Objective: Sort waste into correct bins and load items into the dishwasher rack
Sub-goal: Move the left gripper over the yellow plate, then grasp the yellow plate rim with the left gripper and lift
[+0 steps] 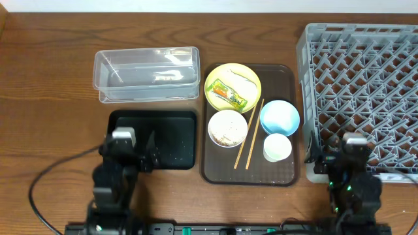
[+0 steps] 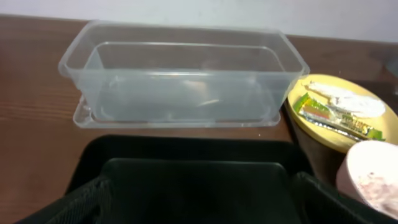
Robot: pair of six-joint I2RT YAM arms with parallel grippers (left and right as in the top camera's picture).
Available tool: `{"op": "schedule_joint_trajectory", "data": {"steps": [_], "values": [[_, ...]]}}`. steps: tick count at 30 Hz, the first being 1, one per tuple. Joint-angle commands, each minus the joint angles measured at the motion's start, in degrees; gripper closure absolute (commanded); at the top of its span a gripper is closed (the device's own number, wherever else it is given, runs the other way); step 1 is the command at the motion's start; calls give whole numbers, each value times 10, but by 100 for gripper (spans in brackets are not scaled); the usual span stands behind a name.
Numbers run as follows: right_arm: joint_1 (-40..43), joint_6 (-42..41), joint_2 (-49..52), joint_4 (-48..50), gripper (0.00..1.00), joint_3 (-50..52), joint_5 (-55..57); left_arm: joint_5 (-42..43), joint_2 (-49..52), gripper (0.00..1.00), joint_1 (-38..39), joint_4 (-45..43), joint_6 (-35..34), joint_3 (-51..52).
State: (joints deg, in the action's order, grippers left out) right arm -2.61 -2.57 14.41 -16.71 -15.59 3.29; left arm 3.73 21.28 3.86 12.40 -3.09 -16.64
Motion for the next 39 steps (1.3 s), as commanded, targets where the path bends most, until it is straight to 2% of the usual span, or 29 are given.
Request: {"op": "schedule_joint_trajectory", "data": {"steps": [1, 9, 11, 13, 16, 20, 24, 30, 33, 39], "values": [[-3, -8, 89, -24, 1, -83, 13, 11, 99, 8, -2, 34, -6, -104], [-3, -25, 327, -198, 1, -289, 8, 63, 385, 8, -2, 322, -7, -405], [-3, -25, 370, -239, 1, -330, 8, 64, 431, 8, -2, 371, -7, -454], [-3, -25, 399, -264, 1, -358, 7, 75, 461, 8, -2, 384, -22, -476], [-3, -25, 426, -280, 1, -382, 7, 131, 486, 7, -2, 357, -30, -478], [-3, -25, 427, -272, 1, -384, 7, 189, 507, 8, 8, 277, -48, -479], [-3, -26, 427, -268, 1, -384, 7, 150, 535, 8, 59, 205, -54, -490], [-3, -26, 428, -268, 1, -384, 7, 55, 619, 8, 162, 149, -54, -561], [-3, -26, 430, -269, 1, -384, 7, 43, 670, 8, 202, 115, -57, -588], [-3, -26, 430, -269, 1, -384, 7, 43, 767, 9, 257, 21, -113, -590]]}}
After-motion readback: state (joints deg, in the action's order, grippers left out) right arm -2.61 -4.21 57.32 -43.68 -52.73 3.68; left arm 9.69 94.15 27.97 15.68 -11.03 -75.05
